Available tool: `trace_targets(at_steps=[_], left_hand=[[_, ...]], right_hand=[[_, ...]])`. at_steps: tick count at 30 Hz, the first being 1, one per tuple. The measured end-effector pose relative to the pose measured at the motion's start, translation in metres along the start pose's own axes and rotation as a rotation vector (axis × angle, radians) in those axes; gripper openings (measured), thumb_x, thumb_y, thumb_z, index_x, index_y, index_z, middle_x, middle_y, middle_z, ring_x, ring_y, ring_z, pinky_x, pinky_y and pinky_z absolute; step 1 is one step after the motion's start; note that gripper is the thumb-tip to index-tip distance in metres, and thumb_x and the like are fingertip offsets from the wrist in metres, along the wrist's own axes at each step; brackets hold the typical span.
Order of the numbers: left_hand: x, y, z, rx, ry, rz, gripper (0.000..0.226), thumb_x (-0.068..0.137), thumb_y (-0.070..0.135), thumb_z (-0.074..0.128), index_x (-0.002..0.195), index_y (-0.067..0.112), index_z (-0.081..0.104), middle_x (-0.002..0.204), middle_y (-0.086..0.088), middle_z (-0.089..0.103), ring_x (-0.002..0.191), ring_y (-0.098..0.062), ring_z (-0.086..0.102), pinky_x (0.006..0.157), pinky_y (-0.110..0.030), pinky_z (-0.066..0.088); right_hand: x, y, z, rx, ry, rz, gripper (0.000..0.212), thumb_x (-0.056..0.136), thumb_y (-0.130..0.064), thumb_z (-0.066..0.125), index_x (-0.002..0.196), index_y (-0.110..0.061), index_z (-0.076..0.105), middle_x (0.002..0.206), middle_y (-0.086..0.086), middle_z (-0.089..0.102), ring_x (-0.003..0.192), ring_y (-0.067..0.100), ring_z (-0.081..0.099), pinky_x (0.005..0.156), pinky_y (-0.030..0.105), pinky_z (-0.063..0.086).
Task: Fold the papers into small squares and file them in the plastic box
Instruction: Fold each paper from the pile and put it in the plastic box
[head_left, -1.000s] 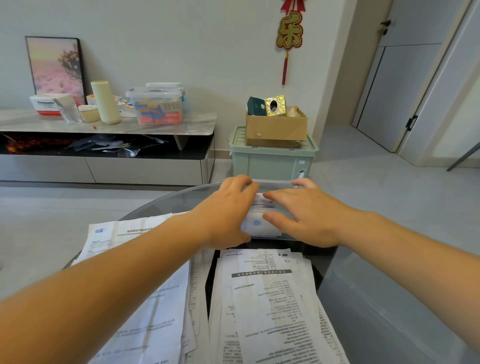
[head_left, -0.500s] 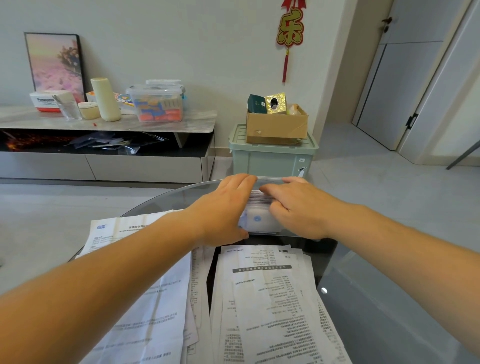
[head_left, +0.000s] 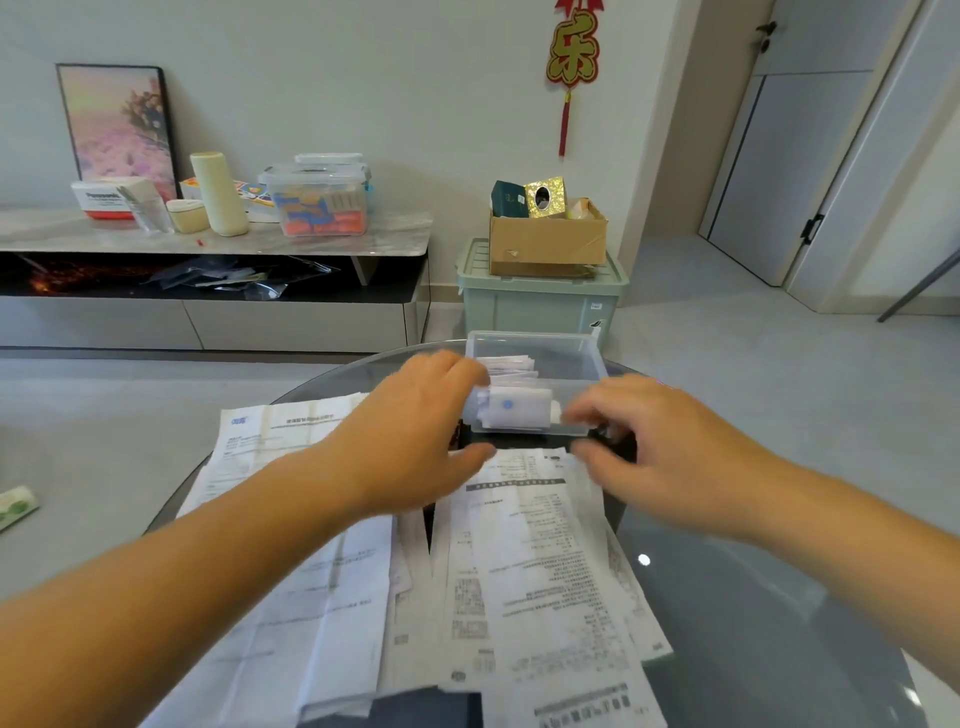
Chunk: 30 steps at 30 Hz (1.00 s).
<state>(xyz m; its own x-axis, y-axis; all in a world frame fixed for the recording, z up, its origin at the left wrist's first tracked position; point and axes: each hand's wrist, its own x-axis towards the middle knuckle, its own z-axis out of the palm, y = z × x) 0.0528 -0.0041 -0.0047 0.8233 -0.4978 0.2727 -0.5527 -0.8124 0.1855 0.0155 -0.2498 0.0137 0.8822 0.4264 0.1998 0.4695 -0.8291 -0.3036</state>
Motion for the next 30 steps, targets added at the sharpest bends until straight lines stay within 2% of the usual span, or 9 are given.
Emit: trace_targets(at_steps=[4,7,9,11,14,18,20,25,30], left_hand=[[-0.079,0.045,-0.009,-0.061,-0.235,0.044,0.043,0.093,0.058,0.055,0.132,0.042,0.047,0.131,0.023,0.049,0.116,0.001,0.049,0.102,-0.022,0.043],[-0.12,0.076,-0.003,-0.033,-0.332,0.127,0.048,0.092,0.062,0.053,0.133,0.038,0.049,0.134,0.017,0.048,0.119,-0.004,0.046,0.105,-0.028,0.04],[-0.135,0.088,0.003,-0.016,-0.371,0.147,0.055,0.091,0.065,0.051,0.137,0.034,0.047,0.143,0.011,0.043,0.128,-0.009,0.041,0.112,-0.032,0.034],[-0.144,0.094,0.008,0.023,-0.377,0.157,0.059,0.092,0.066,0.05,0.14,0.032,0.045,0.148,0.008,0.04,0.134,-0.014,0.037,0.115,-0.033,0.03],[-0.149,0.1,0.012,0.074,-0.317,0.153,0.052,0.092,0.061,0.052,0.135,0.031,0.049,0.137,0.007,0.049,0.127,-0.015,0.043,0.109,-0.035,0.035],[-0.154,0.114,0.012,0.049,-0.321,0.119,0.045,0.094,0.055,0.052,0.133,0.032,0.052,0.127,0.005,0.053,0.115,-0.016,0.049,0.1,-0.034,0.042],[-0.158,0.118,0.014,0.036,-0.312,0.1,0.043,0.096,0.053,0.049,0.134,0.033,0.052,0.126,0.004,0.052,0.113,-0.016,0.048,0.099,-0.033,0.043],[-0.164,0.114,0.024,-0.083,-0.307,0.041,0.036,0.096,0.051,0.054,0.129,0.037,0.058,0.125,0.008,0.048,0.115,-0.013,0.045,0.102,-0.033,0.042],[-0.161,0.106,0.029,-0.185,-0.273,0.002,0.024,0.094,0.05,0.061,0.113,0.036,0.065,0.121,0.013,0.05,0.113,-0.008,0.046,0.101,-0.031,0.042]], right_hand=[[-0.079,-0.033,0.011,0.011,-0.3,-0.058,0.046,0.09,-0.062,0.056,0.132,-0.045,0.052,0.143,-0.037,0.033,0.133,-0.019,0.021,0.113,0.015,0.024],[-0.116,-0.049,0.024,0.041,-0.392,-0.09,0.062,0.087,-0.069,0.055,0.143,-0.044,0.043,0.158,-0.032,0.015,0.144,-0.013,0.005,0.12,0.019,0.015],[-0.13,-0.055,0.03,0.024,-0.401,-0.092,0.065,0.089,-0.067,0.055,0.147,-0.042,0.039,0.161,-0.027,0.012,0.147,-0.008,0.003,0.12,0.017,0.011],[-0.142,-0.058,0.038,0.001,-0.362,-0.102,0.061,0.091,-0.063,0.056,0.146,-0.039,0.042,0.16,-0.023,0.02,0.147,-0.004,0.01,0.119,0.016,0.013],[-0.155,-0.058,0.05,0.01,-0.257,-0.097,0.048,0.092,-0.055,0.06,0.136,-0.037,0.053,0.149,-0.023,0.041,0.138,-0.004,0.027,0.113,0.012,0.021],[-0.166,-0.06,0.058,0.027,-0.173,-0.073,0.034,0.09,-0.048,0.065,0.122,-0.037,0.063,0.123,-0.023,0.06,0.116,-0.001,0.046,0.099,0.023,0.044],[-0.168,-0.061,0.06,0.039,-0.14,-0.065,0.029,0.09,-0.046,0.066,0.116,-0.035,0.068,0.117,-0.022,0.064,0.11,0.0,0.048,0.094,0.024,0.047],[-0.171,-0.061,0.064,0.096,-0.097,-0.027,0.022,0.091,-0.043,0.067,0.11,-0.034,0.072,0.115,-0.023,0.064,0.11,0.0,0.047,0.095,0.022,0.044],[-0.17,-0.057,0.067,0.091,-0.113,-0.01,0.032,0.089,-0.053,0.064,0.112,-0.032,0.069,0.115,-0.022,0.063,0.109,0.001,0.047,0.094,0.023,0.046]])
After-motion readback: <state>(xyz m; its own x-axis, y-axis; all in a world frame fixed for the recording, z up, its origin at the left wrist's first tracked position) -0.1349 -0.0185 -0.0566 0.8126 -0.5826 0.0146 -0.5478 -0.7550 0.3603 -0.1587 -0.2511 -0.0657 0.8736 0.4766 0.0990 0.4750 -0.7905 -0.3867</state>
